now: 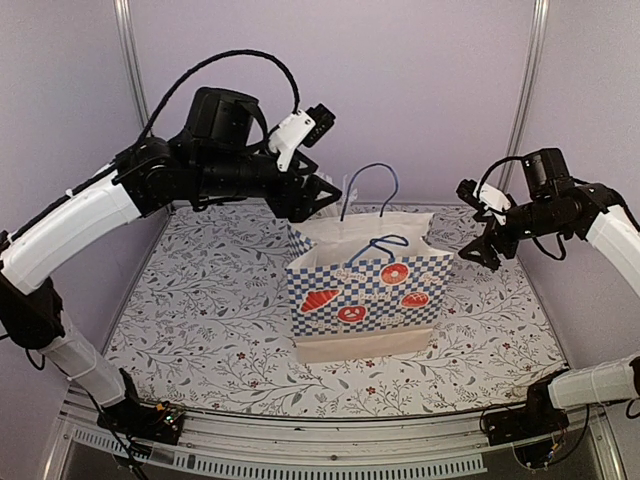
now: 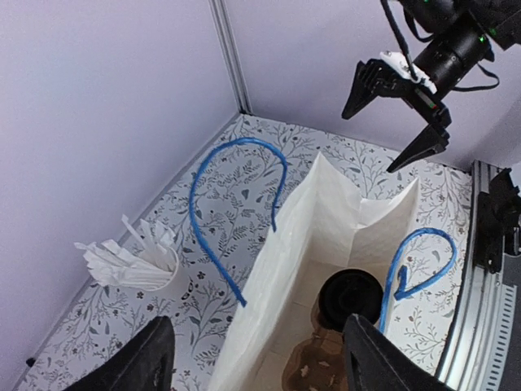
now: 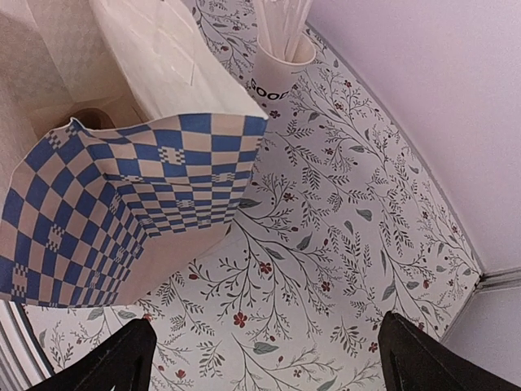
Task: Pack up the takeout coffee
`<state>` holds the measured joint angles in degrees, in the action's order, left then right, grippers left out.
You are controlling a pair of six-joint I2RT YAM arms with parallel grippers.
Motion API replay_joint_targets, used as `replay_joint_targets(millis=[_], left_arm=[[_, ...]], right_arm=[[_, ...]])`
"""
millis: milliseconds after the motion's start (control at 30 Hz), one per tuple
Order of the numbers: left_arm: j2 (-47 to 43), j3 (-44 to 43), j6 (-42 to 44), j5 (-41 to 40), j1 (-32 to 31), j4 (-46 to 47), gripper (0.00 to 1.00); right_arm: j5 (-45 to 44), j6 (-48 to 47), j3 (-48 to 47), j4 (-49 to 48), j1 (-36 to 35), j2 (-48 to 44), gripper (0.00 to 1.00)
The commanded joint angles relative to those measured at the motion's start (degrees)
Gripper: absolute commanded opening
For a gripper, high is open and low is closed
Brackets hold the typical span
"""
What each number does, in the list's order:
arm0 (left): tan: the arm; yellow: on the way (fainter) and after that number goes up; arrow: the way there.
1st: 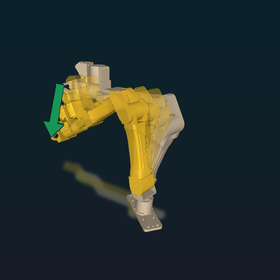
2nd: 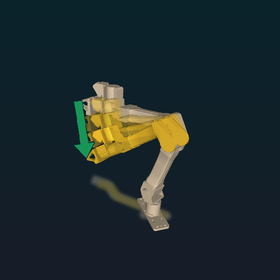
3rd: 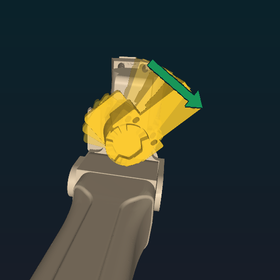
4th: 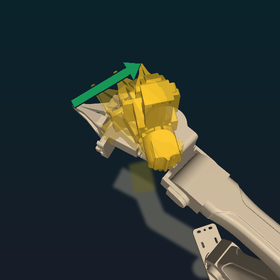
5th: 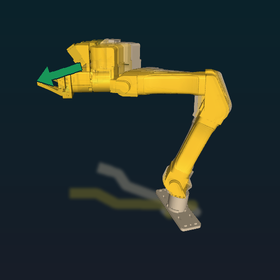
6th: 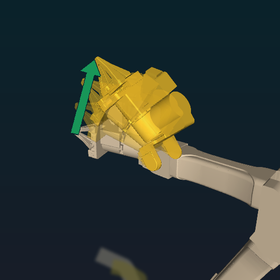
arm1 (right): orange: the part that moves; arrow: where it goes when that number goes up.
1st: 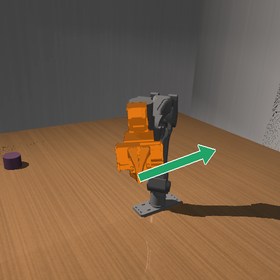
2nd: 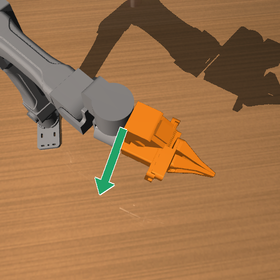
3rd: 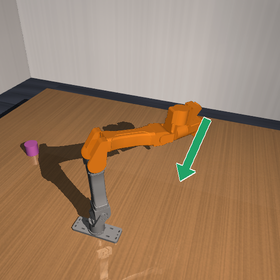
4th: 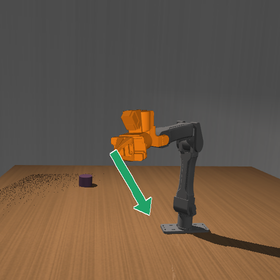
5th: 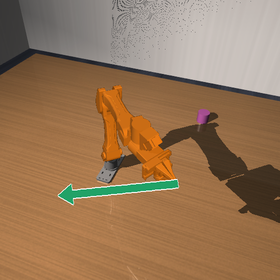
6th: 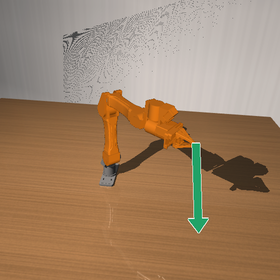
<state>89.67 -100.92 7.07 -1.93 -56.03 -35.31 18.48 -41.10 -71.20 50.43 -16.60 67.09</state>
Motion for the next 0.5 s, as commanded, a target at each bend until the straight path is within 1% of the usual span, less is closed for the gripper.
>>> replay_joint_targets(millis=[0,100,200,300,400,467], left_arm=[[-6.44,4.83,-5.03,-0.69,8.75,7.88,0.79],[-5.14,4.82,-12.66,2.97,16.97,6.96,0.77],[-4.77,7.2,-16.4,3.83,20.89,5.54,0.75],[-8.44,16.68,-17.7,2.55,21.89,5.72,0.73],[-12.71,28.22,-19.33,0.06,22.22,6.82,0.69],[-15.27,36.06,-21.8,1.23,22.36,8.78,0.65]], right_arm=[[6.82,3.88,-0.7,-2.69,3.27,0.08,0.99],[8.43,6.4,1.28,-5.51,3.92,0.38,0.99],[10.3,9.59,3.45,-8.72,3.87,-0.2,0.99],[10.01,11.46,4.61,-9.91,4.18,-1.33,0.99],[8.53,12.07,5.67,-10.84,6.89,-2.76,0.99],[6.86,12.63,6.46,-12.02,8.39,-4.17,0.99]])
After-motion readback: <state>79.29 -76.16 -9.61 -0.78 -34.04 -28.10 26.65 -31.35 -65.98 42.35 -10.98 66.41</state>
